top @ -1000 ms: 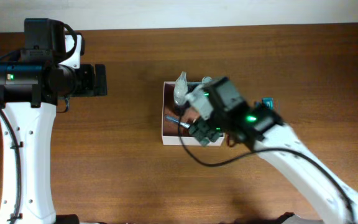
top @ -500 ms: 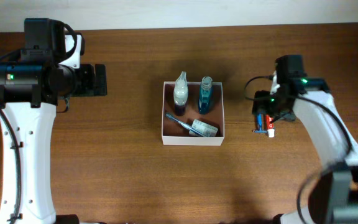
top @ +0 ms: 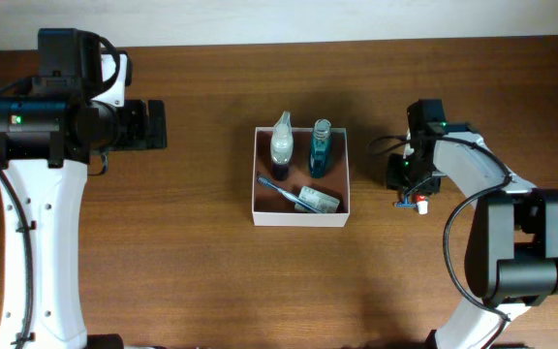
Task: Pack container
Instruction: 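Grasp the blue razor with the right gripper and place it in box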
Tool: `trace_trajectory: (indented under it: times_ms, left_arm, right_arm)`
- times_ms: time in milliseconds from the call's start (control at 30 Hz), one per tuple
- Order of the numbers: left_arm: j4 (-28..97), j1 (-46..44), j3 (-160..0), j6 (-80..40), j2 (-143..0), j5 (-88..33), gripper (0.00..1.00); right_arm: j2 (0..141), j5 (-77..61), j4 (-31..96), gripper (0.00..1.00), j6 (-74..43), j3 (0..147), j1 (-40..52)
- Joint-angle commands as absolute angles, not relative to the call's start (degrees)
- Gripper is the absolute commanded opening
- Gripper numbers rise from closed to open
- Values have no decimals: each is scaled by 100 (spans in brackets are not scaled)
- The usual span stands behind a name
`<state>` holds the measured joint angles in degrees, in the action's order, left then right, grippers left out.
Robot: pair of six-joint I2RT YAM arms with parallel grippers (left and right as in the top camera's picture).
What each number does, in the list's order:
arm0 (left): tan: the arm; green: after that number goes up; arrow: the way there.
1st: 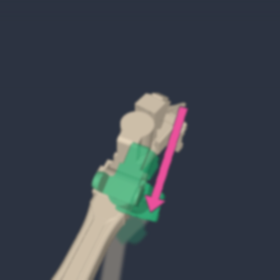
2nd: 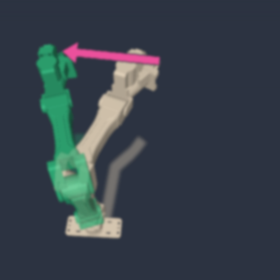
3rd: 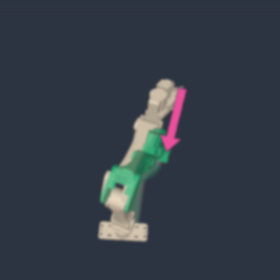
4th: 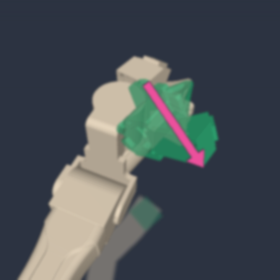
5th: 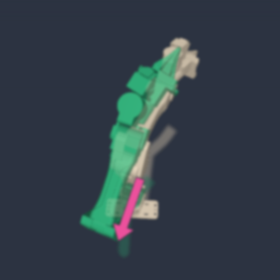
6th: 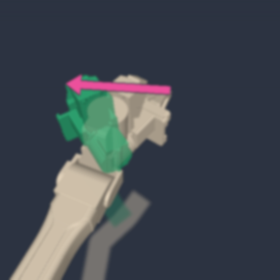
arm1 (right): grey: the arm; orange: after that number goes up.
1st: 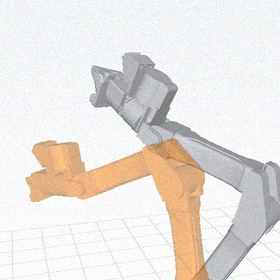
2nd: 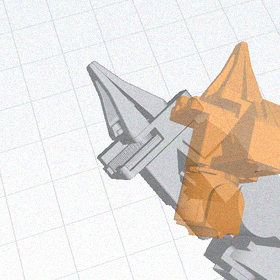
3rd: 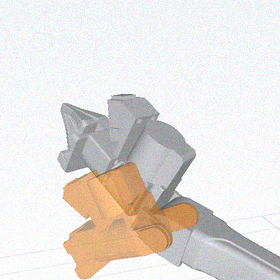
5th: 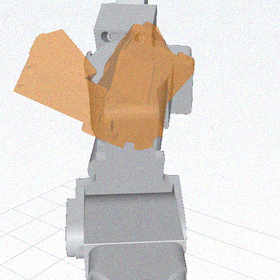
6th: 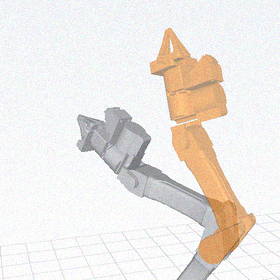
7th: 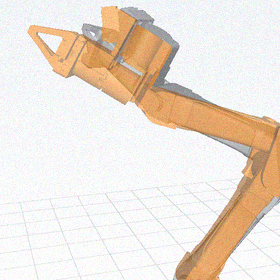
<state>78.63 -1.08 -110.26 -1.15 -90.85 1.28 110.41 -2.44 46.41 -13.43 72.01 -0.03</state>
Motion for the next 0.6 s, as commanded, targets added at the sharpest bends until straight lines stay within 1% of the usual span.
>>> trace_trajectory:
  times_ms: [0,67,100,233,267,333,400,567]
  left_arm:
    - [7852,-95,-11089,-154,-9041,84,100]
    - [7852,-95,-11089,-154,-9041,84,100]
    - [7852,-95,-11089,-154,-9041,84,100]
    - [7852,-95,-11089,-154,-9041,84,100]
    - [7852,-95,-11089,-154,-9041,84,100]
    - [7852,-95,-11089,-154,-9041,84,100]
    - [7852,-95,-11089,-154,-9041,84,100]
    - [7852,-95,-11089,-154,-9041,84,100]
  right_arm:
    - [11111,-276,4552,31,-1382,7100,-34]
    - [11111,-279,4536,25,-1382,7100,-34]
    - [11111,-276,4536,24,-1382,7096,-34]
    - [11113,-274,4370,27,-1382,6897,-34]
    - [11113,-274,4305,25,-1382,6847,-38]
    - [11113,-276,4296,13,-1382,6840,-38]
    - [11113,-274,4311,4,-1382,6842,-40]
    - [10936,-276,4792,4,-1382,7059,-10]
